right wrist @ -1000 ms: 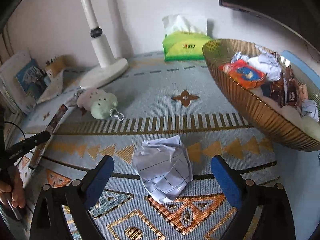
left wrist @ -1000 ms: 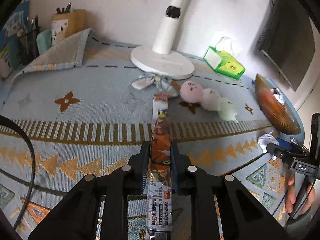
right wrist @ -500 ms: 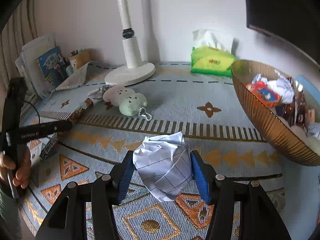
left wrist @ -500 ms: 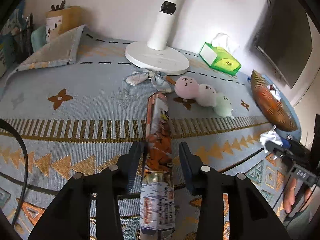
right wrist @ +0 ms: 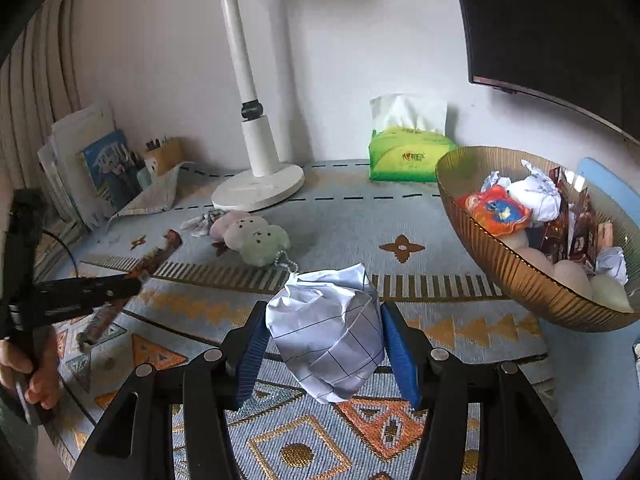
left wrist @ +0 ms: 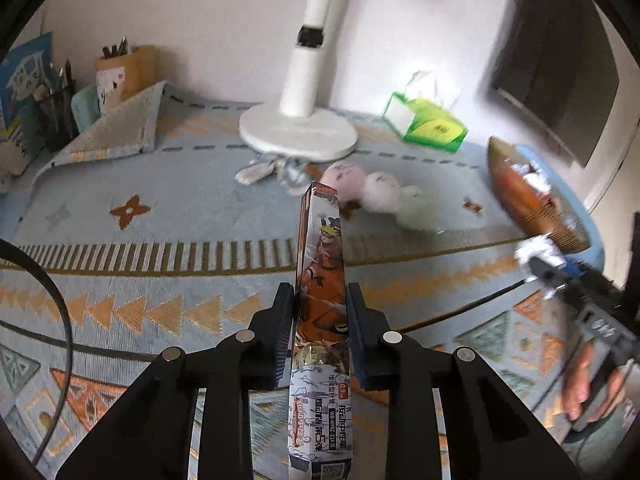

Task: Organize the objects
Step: 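Carry the snack package and white paper over the tray, then open both tools to drop the package and paper into the tray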

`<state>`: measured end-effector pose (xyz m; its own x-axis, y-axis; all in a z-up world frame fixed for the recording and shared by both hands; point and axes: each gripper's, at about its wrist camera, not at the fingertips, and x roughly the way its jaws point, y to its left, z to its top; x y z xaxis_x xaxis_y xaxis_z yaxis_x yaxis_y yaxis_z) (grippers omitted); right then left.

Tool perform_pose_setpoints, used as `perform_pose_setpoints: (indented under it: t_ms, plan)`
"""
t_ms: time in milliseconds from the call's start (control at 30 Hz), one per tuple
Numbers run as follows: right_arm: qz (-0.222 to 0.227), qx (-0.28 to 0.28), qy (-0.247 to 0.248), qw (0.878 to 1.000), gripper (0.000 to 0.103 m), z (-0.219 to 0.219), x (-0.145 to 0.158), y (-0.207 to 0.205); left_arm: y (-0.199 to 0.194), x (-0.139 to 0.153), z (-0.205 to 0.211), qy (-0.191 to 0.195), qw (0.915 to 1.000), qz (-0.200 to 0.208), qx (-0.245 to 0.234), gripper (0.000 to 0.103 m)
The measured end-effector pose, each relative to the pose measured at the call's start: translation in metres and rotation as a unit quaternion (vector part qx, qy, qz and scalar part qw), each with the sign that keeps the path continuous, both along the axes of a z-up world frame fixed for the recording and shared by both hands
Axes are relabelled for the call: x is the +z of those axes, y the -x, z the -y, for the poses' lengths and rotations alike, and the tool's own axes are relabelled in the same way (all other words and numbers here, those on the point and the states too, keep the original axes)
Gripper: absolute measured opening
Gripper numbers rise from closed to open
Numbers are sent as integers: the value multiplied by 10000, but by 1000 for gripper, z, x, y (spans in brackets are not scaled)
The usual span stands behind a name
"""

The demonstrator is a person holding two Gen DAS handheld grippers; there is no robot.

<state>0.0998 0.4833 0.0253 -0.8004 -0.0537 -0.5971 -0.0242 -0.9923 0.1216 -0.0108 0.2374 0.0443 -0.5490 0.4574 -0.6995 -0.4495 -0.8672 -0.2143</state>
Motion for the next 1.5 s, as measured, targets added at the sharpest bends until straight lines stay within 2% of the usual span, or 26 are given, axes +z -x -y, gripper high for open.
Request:
perform_pose_setpoints:
  t_ms: [167, 267, 333, 400, 467, 567, 667, 767, 967, 1000, 1033, 1067, 1100, 1167, 1267, 1400, 1433, 1500]
  plan:
    - [-37, 69, -74, 9999, 54, 4, 1, -1, -12, 25, -16, -185, 9995, -95, -240, 23]
    - [-167, -74, -125, 9998, 54, 4, 4, -8, -14, 42, -35, -286, 9986, -92, -425, 23]
    - [-202, -118, 76, 9997, 54, -2, 8, -14, -14, 56, -51, -311, 9979, -96, -568, 23]
    - [-180, -187, 540, 9982, 54, -18, 15, -25, -12, 75, -74, -311, 9963, -187, -774, 23]
    - [-304, -336, 716, 9964, 54, -38, 33, -39, -12, 95, -97, -356, 9940, -295, -990, 23]
    - [-780, -884, 576, 9914, 55, -79, 84, -65, -7, 124, -143, -593, 9885, -356, -1346, 23]
    - [-1165, -1526, 553, 9798, 55, -124, 127, -82, -1, 142, -193, -928, 9806, -309, -1698, 23]
    - [-1262, -2241, 528, 9649, 55, -165, 149, -82, 9, 144, -238, -1165, 9756, -165, -1853, 23]
    - [-842, -2450, 763, 9628, 56, -196, 136, -51, 25, 124, -298, -1155, 9729, 44, -2002, 24]
    - [-792, -2482, 775, 9623, 57, -200, 132, -44, 27, 122, -305, -1241, 9704, 45, -2070, 31]
    - [-761, -2488, 787, 9624, 66, -203, 129, -38, 30, 119, -311, -1275, 9693, 101, -2102, 42]
    - [-676, -2492, 792, 9628, 84, -206, 125, -30, 35, 115, -316, -1266, 9700, 195, -2067, 58]
    - [-554, -2535, 799, 9624, 89, -211, 119, -23, 39, 111, -321, -1243, 9724, 262, -1958, 58]
    - [-510, -2659, 855, 9589, 89, -218, 111, -24, 48, 102, -319, -1217, 9755, 400, -1788, 58]
    - [-490, -2609, 1032, 9586, 89, -224, 101, -37, 47, 96, -299, -1257, 9727, 546, -1875, 58]
    - [-558, -2531, 1109, 9594, 89, -217, 96, -55, 32, 109, -246, -1046, 9783, 96, -1789, 59]
    - [-531, -2431, 1066, 9627, 89, -207, 96, -57, 33, 111, -229, -1169, 9757, 221, -1838, 59]
    - [-496, -2193, 997, 9693, 89, -185, 100, -57, 39, 113, -181, -1943, 9553, 935, -2024, 59]
